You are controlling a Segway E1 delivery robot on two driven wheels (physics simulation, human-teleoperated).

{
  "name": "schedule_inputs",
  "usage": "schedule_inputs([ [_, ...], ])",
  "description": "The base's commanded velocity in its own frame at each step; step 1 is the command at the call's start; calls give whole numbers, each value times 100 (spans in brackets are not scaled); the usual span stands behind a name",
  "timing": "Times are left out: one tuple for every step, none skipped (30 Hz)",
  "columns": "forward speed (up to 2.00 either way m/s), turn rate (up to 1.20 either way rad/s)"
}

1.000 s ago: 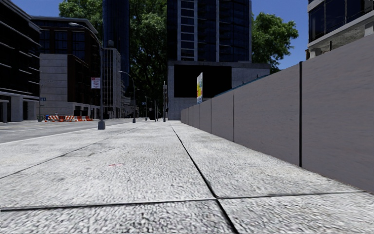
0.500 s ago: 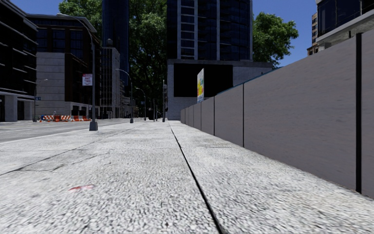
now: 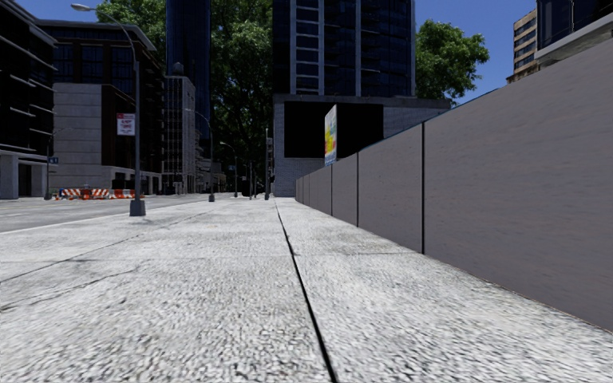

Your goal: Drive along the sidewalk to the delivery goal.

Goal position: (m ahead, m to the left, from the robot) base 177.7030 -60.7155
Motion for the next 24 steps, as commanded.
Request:
schedule_inputs([
  [200, 0],
  [200, 0],
  [200, 0],
  [200, 0],
  [200, 0],
  [200, 0],
  [200, 0],
  [200, 0],
  [200, 0],
  [200, 0],
  [200, 0],
  [200, 0],
  [200, 0],
  [200, 0],
  [200, 0],
  [200, 0],
  [200, 0],
  [200, 0],
  [200, 0],
  [200, 0],
  [200, 0],
  [200, 0],
  [200, 0],
  [200, 0],
])
